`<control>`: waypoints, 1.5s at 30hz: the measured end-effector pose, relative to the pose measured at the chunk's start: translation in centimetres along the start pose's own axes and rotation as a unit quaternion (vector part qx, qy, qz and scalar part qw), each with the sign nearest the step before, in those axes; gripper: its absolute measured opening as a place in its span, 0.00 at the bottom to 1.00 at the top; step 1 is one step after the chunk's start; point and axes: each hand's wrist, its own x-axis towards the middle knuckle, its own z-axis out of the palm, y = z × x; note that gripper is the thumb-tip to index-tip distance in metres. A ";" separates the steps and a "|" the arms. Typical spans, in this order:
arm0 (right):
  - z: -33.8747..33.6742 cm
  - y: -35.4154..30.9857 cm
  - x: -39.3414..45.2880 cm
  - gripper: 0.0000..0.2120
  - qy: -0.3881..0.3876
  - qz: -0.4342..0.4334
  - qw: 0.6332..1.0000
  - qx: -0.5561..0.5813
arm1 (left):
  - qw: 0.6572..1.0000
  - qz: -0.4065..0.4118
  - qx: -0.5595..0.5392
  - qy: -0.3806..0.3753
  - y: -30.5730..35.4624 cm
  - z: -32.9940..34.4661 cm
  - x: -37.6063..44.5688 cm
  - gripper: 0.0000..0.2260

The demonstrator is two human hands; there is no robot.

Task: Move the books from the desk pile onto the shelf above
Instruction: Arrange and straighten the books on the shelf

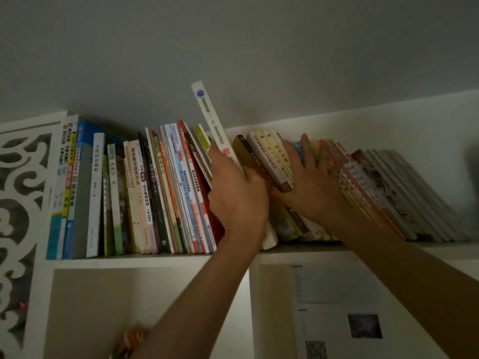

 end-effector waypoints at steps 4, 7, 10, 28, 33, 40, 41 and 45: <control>0.2 0.1 0.0 0.48 0.012 -0.007 1.000 -0.004 | 0.995 -0.005 0.102 -0.019 -1.8 2.2 -0.1 0.20; 0.3 0.4 0.0 0.45 0.022 -0.009 1.000 0.002 | 0.973 0.133 0.187 0.036 -2.6 3.9 0.4 0.27; 0.1 0.7 -0.1 0.46 0.029 -0.013 0.999 -0.013 | 0.965 0.147 0.219 -0.014 -4.5 4.9 1.3 0.28; -1.8 -1.6 -5.9 0.16 0.165 -0.142 0.975 -0.043 | 0.934 0.175 0.244 -0.195 -9.7 -0.1 -0.1 0.53; -1.2 -4.4 -7.1 0.20 -0.103 -0.093 0.988 -0.068 | 0.925 0.189 0.250 -0.213 -10.9 -0.6 1.6 0.55; 0.1 -4.6 -5.9 0.11 -0.196 -0.059 0.978 0.037 | 0.907 0.288 0.225 -0.208 -13.4 -1.0 3.4 0.43; 0.6 -5.1 -5.9 0.11 -0.186 -0.056 0.979 0.053 | 0.899 0.308 0.232 -0.209 -13.6 -1.4 4.0 0.42; 2.9 -8.8 -5.5 0.16 -0.167 -0.048 0.974 0.146 | 0.866 0.364 0.267 -0.216 -14.2 -3.7 8.0 0.32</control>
